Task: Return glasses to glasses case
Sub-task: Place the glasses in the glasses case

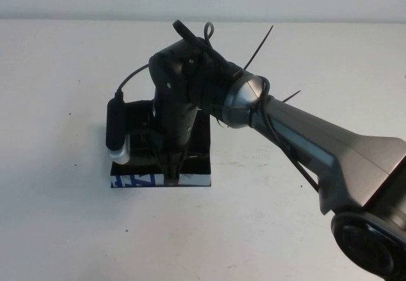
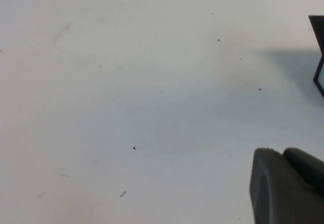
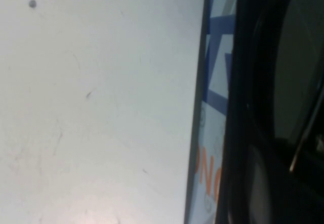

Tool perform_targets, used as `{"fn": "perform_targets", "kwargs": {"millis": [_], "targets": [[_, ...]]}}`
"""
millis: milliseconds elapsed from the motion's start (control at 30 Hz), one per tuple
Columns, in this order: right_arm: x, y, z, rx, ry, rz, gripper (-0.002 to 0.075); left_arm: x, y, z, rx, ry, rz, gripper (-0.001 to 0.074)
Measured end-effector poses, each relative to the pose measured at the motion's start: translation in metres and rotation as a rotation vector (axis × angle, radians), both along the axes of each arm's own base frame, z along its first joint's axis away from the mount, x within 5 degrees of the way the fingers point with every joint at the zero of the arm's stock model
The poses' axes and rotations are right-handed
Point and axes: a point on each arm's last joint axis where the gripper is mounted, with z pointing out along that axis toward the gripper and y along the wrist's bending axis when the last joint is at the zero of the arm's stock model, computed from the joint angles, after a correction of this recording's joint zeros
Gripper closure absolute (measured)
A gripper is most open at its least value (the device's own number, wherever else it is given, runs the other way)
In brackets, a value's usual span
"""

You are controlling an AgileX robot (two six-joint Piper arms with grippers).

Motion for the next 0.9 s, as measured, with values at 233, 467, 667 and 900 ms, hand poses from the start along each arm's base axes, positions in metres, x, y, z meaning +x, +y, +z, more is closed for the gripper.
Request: {"fn": "perform_targets", "kwargs": {"millis": [233, 467, 667, 900], "targets": [[0.000, 0.000, 0.000, 0.000, 0.000, 0.000, 0.0713, 0.000, 0.000, 0.000, 0.000, 0.000, 0.000, 0.0735], [0.001, 0.001, -0.006, -0.007, 0.009, 0.000, 0.0713, 0.000, 0.000, 0.000, 0.000, 0.000, 0.000, 0.0735], [0.001, 0.002, -0.010, -0.009, 0.014, 0.000, 0.0713, 0.000, 0.000, 0.000, 0.000, 0.000, 0.000, 0.0735], [0.001, 0.002, -0.010, -0.006, 0.017, 0.000, 0.0714, 0.000, 0.000, 0.000, 0.000, 0.000, 0.000, 0.0735]]}}
